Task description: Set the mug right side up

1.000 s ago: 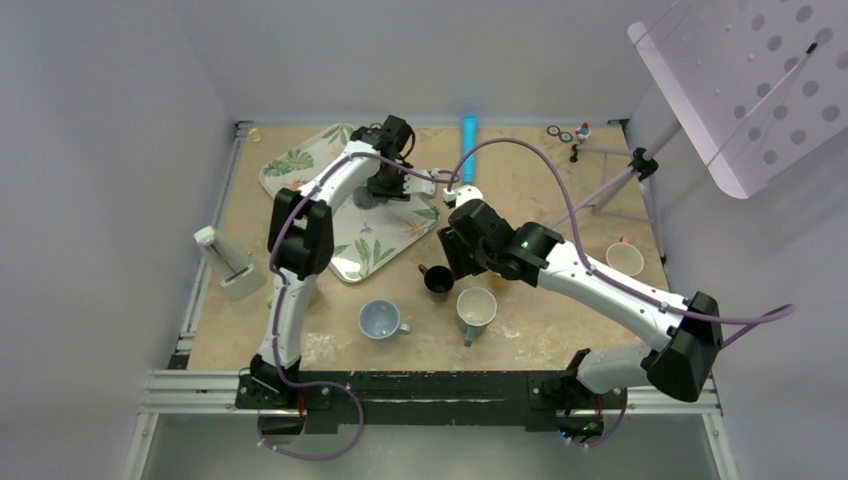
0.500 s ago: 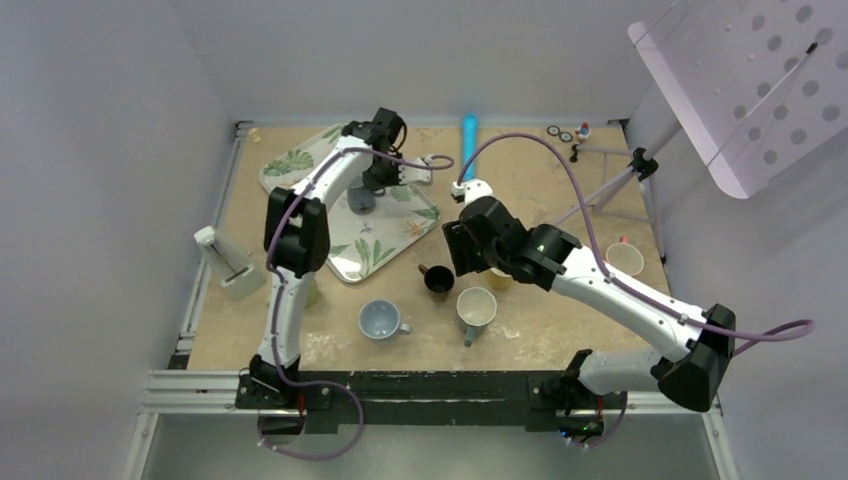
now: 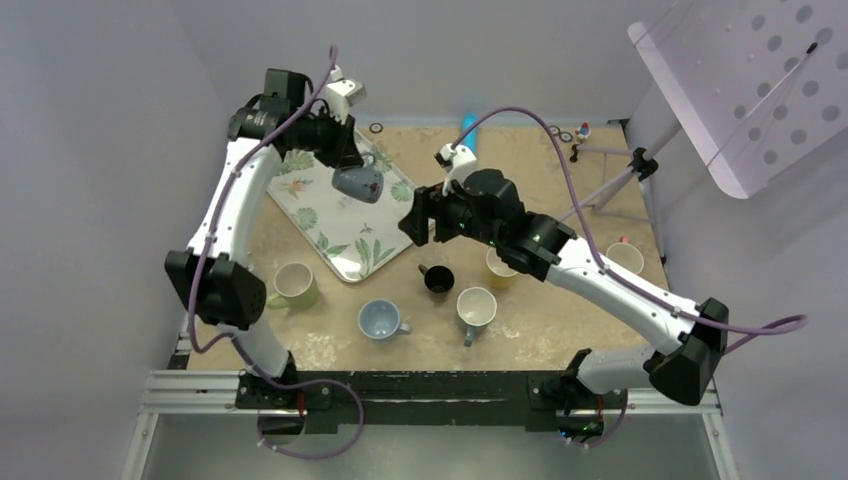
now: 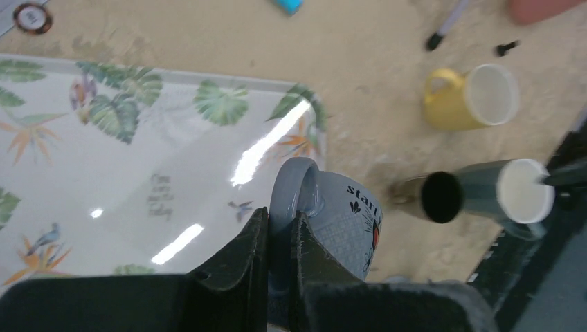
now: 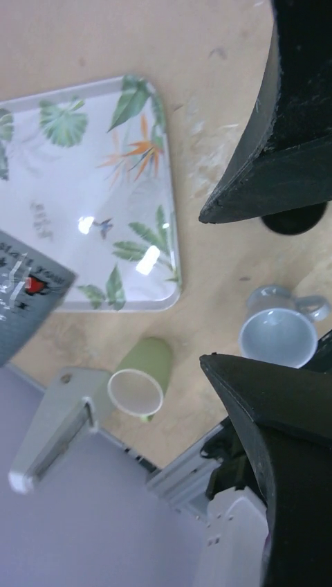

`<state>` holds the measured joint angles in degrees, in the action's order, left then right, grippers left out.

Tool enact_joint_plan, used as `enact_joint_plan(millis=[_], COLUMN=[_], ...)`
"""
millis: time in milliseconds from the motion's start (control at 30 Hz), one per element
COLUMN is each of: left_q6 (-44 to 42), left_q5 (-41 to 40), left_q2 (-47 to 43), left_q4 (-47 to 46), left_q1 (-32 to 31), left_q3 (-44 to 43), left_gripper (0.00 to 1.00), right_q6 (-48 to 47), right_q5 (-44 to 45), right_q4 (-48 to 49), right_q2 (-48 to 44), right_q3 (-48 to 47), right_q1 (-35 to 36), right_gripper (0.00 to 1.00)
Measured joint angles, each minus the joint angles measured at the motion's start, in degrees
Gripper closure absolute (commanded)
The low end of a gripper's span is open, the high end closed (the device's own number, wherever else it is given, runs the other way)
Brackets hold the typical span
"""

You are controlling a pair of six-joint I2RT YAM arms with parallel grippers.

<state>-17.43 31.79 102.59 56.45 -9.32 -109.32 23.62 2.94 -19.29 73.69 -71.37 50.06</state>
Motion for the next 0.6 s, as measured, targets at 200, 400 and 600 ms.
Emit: enact_joint_plan(millis=[200,400,600], left_q6=[13.7,20.9,26.9], left_q5=[13.9,18.4,19.4], left_q2=[-9.2,-9.7,-11.7], left_q4=[-1.9,-3.7,-10.5], left_q1=[-2.0,-2.9,-3.1], left_q3=[2.7,7.4,12.4], left_gripper=[1.00,1.00,1.00], right_q6=[4.2,8.8,12.1], right_q5=[-8.5,-13.3,-17.9], right_q4=[10.8,19.7,23.4], right_q2=[4.7,5.2,7.3], right_q3=[-1.3,0.2,1.3], right_q1=[-2.7,-4.8,-5.9], right_gripper=[0.25,0.46,0.60])
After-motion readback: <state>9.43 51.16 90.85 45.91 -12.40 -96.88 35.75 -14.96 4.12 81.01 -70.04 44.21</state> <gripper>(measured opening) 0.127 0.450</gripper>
